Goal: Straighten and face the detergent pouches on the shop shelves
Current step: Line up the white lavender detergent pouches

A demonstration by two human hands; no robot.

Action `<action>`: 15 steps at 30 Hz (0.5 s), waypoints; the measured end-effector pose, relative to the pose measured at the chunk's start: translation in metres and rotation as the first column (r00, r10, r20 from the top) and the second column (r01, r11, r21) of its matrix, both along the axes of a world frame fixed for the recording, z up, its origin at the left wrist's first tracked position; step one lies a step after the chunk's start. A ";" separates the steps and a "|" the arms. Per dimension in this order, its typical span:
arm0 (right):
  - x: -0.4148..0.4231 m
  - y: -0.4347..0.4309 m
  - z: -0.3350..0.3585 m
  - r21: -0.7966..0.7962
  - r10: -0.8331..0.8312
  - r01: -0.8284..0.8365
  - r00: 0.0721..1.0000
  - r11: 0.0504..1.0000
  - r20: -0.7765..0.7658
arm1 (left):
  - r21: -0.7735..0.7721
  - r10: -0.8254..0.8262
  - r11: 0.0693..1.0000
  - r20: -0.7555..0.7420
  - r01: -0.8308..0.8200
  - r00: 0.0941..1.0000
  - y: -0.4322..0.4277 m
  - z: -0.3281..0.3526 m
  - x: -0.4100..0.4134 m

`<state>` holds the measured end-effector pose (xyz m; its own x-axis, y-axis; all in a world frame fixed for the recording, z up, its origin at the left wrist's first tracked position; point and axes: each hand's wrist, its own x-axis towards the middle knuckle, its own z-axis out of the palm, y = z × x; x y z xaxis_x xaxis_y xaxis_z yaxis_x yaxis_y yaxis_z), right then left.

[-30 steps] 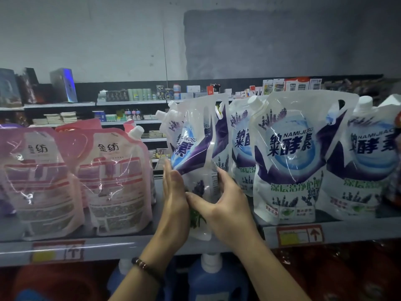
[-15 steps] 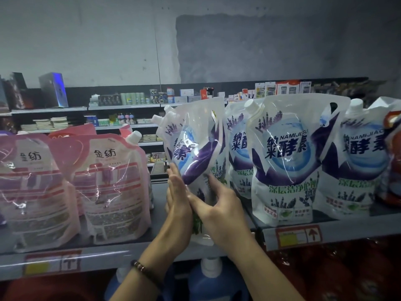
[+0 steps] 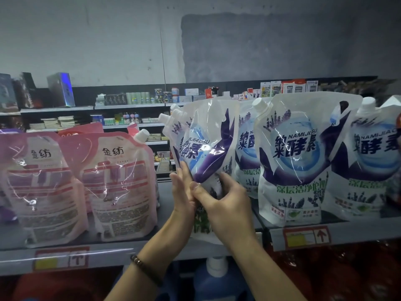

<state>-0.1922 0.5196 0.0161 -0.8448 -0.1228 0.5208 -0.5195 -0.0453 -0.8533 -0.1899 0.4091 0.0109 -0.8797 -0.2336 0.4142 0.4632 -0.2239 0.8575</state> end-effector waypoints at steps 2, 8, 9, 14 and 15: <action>-0.001 -0.002 0.000 -0.001 -0.030 0.030 1.000 1.000 0.007 | -0.056 0.029 0.998 0.033 -0.028 0.999 0.001 0.003 -0.002; -0.007 -0.005 0.002 -0.075 -0.102 0.103 0.995 0.992 0.022 | 0.004 0.010 1.000 0.021 -0.011 1.000 -0.002 0.011 0.001; -0.007 -0.006 0.002 -0.083 -0.119 0.121 0.993 0.989 0.025 | -0.008 0.018 1.000 0.030 -0.018 0.999 -0.006 0.009 0.001; -0.012 -0.007 -0.003 -0.085 -0.216 0.217 0.976 0.972 0.021 | -0.291 0.129 0.950 0.024 -0.117 0.991 -0.037 -0.005 0.006; -0.012 -0.007 -0.003 -0.080 -0.229 0.229 0.973 0.970 0.013 | -0.287 0.160 0.946 0.023 -0.147 0.987 -0.042 -0.006 0.005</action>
<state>-0.2043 0.5123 0.0130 -0.8473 0.1161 0.5182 -0.5211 0.0059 -0.8535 -0.1853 0.3671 0.0048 -0.8617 -0.2463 0.4436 0.4319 0.1026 0.8961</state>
